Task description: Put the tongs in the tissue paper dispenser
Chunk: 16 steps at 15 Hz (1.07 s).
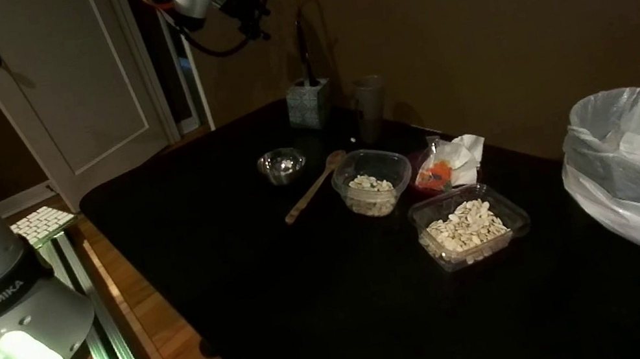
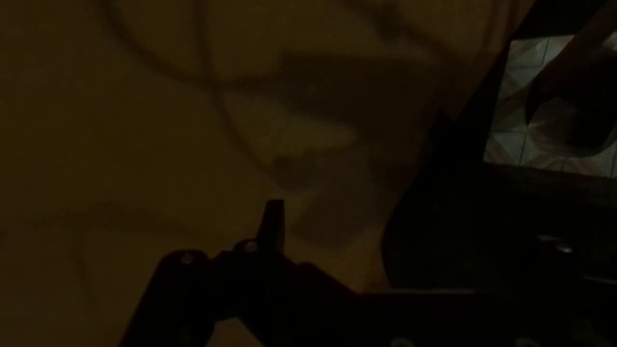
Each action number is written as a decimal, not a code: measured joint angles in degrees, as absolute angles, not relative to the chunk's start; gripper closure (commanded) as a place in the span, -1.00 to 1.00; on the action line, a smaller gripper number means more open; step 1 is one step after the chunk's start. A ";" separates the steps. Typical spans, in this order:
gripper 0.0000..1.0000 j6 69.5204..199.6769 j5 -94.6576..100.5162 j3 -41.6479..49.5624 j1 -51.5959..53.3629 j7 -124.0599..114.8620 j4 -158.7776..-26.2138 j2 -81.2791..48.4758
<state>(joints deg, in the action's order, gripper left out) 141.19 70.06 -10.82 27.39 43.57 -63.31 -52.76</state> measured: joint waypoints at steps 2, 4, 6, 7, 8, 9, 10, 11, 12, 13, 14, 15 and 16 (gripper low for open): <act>-1.00 146.53 69.49 -12.58 24.91 42.97 -68.36 -50.59; -1.00 147.48 69.29 -13.34 23.95 42.76 -70.82 -49.48; -1.00 147.48 69.22 -13.36 24.06 42.70 -71.26 -49.14; -1.00 147.43 68.65 -13.32 24.16 42.72 -71.07 -49.14; -1.00 147.03 66.61 -13.60 24.08 43.24 -70.91 -49.10; -1.00 146.17 63.52 -14.23 23.77 44.48 -70.88 -48.94; -1.00 145.65 59.34 -15.53 23.03 46.86 -70.91 -48.67; -1.00 145.59 54.83 -17.27 21.94 50.00 -70.93 -48.23; -1.00 145.51 50.08 -19.13 20.74 53.35 -70.96 -47.56; -1.00 145.22 45.42 -20.92 19.56 56.43 -71.01 -46.76; -1.00 144.01 41.52 -23.28 18.07 58.93 -71.06 -45.82; -1.00 142.26 38.06 -25.99 16.38 60.81 -71.13 -44.83; -1.00 140.24 34.77 -28.44 14.77 62.17 -71.21 -43.78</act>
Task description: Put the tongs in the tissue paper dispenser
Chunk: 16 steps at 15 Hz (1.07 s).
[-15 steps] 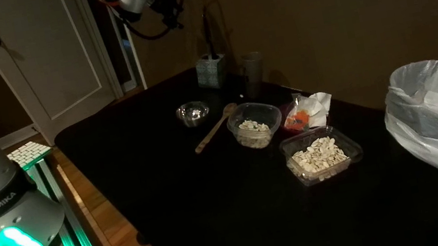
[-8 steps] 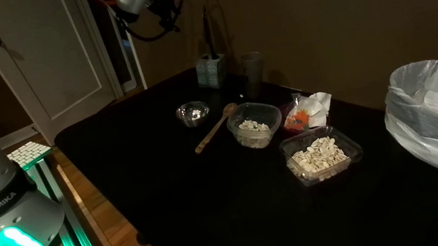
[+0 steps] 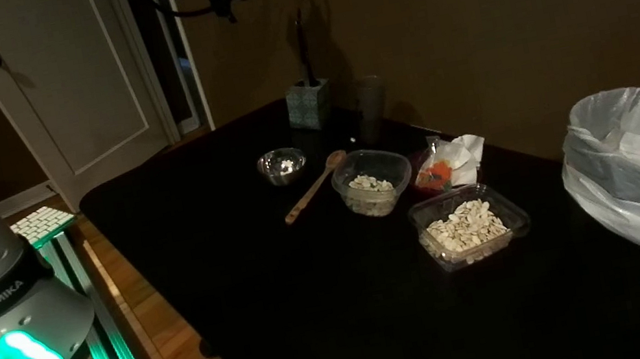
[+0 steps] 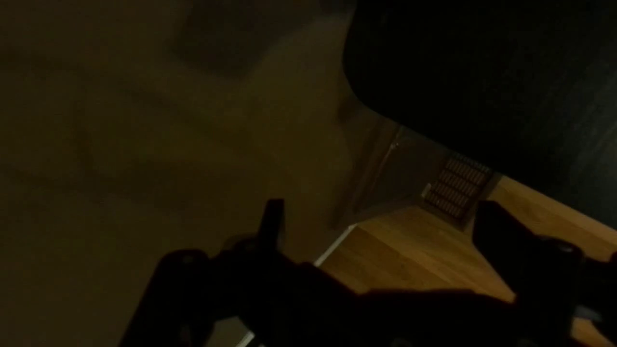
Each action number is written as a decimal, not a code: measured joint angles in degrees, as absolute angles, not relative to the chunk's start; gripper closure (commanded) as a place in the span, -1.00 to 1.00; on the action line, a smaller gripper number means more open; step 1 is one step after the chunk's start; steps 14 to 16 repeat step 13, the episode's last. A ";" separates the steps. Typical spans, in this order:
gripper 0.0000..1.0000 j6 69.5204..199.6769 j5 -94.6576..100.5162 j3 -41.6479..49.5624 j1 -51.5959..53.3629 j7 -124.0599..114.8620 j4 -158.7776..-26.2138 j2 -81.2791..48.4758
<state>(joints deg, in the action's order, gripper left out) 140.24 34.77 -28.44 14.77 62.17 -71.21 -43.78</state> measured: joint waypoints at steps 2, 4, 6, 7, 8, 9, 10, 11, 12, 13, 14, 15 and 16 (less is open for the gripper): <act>-1.00 135.54 29.12 -32.32 11.87 63.06 -71.35 -41.42; -1.00 132.29 26.48 -33.88 9.72 62.84 -72.11 -38.72; -1.00 132.23 26.40 -34.14 8.27 62.81 -73.74 -36.28; -1.00 132.23 26.40 -34.18 7.89 62.81 -74.46 -35.50; -1.00 132.24 26.40 -34.19 7.71 62.81 -75.00 -35.07; -1.00 132.26 26.40 -34.20 7.68 62.81 -75.38 -34.92; -1.00 132.26 26.40 -34.17 7.71 62.31 -75.37 -35.04; -1.00 132.26 26.29 -34.05 7.67 61.33 -75.20 -35.20; -1.00 132.31 25.82 -33.94 7.38 59.89 -74.98 -35.30; -1.00 132.73 25.08 -33.93 6.73 58.59 -74.88 -35.29; -1.00 132.73 25.08 -33.93 6.73 58.59 -74.88 -35.29; -1.00 132.73 25.08 -33.93 6.73 58.59 -74.88 -35.29; -1.00 132.73 25.08 -33.93 6.73 58.59 -74.88 -35.29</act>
